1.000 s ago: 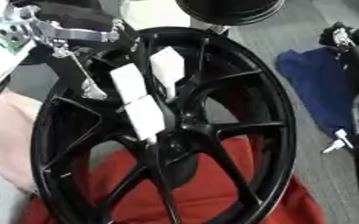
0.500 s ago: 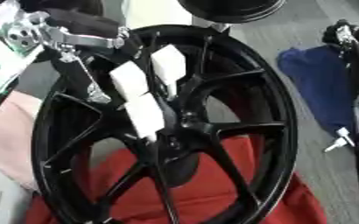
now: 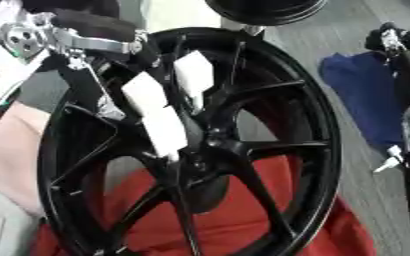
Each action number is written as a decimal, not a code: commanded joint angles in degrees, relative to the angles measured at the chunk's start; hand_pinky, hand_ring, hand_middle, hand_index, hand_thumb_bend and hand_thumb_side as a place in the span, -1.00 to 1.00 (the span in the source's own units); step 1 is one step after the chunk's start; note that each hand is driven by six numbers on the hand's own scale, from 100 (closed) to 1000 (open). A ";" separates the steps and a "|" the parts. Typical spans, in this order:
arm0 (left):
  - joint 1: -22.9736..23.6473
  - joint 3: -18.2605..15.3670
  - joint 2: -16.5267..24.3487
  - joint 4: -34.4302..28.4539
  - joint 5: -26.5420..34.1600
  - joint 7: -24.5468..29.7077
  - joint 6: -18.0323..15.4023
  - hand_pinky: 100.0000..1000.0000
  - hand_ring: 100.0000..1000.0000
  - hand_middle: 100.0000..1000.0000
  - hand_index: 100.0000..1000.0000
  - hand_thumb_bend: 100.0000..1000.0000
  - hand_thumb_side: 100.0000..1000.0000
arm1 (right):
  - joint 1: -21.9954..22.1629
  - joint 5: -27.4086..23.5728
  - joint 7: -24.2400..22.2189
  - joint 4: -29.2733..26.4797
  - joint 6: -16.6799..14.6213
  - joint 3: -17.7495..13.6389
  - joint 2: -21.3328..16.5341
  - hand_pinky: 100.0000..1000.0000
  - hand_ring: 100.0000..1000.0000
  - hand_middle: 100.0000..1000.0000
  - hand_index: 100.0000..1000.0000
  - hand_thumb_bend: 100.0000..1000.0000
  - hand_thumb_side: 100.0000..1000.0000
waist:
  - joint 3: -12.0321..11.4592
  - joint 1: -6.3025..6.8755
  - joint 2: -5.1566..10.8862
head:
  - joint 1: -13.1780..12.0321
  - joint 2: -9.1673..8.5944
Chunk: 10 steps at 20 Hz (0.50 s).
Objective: Pull the pin out of the wheel hub.
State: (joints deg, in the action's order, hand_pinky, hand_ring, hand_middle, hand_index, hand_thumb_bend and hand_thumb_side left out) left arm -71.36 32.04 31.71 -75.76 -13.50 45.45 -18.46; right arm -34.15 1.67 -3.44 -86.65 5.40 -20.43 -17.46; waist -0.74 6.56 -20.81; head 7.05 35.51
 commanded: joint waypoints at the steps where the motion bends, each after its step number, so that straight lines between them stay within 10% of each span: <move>1: -1.72 -2.40 1.72 -1.07 1.95 6.52 -4.71 0.19 -0.12 -0.53 -0.27 -0.59 -1.00 | -0.40 0.46 -0.19 -0.74 -0.16 0.18 -1.51 0.82 0.54 0.25 0.23 -1.00 0.05 | -0.14 0.40 0.84 | -0.32 0.22; 10: -2.78 -7.22 2.93 -1.01 4.52 5.67 -0.04 0.12 -0.24 -0.73 -0.46 -0.60 -0.88 | -0.03 0.48 -0.18 -0.67 -0.19 0.21 -1.59 0.82 0.54 0.25 0.24 -1.00 0.06 | -0.68 0.41 1.37 | -0.18 0.63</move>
State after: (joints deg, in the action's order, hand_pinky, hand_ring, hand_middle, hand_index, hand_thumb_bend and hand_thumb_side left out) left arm -72.55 26.54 32.25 -76.52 -9.66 48.09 -15.82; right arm -33.66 1.84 -3.60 -86.63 5.35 -20.11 -17.50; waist -1.43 6.56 -20.80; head 6.88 35.80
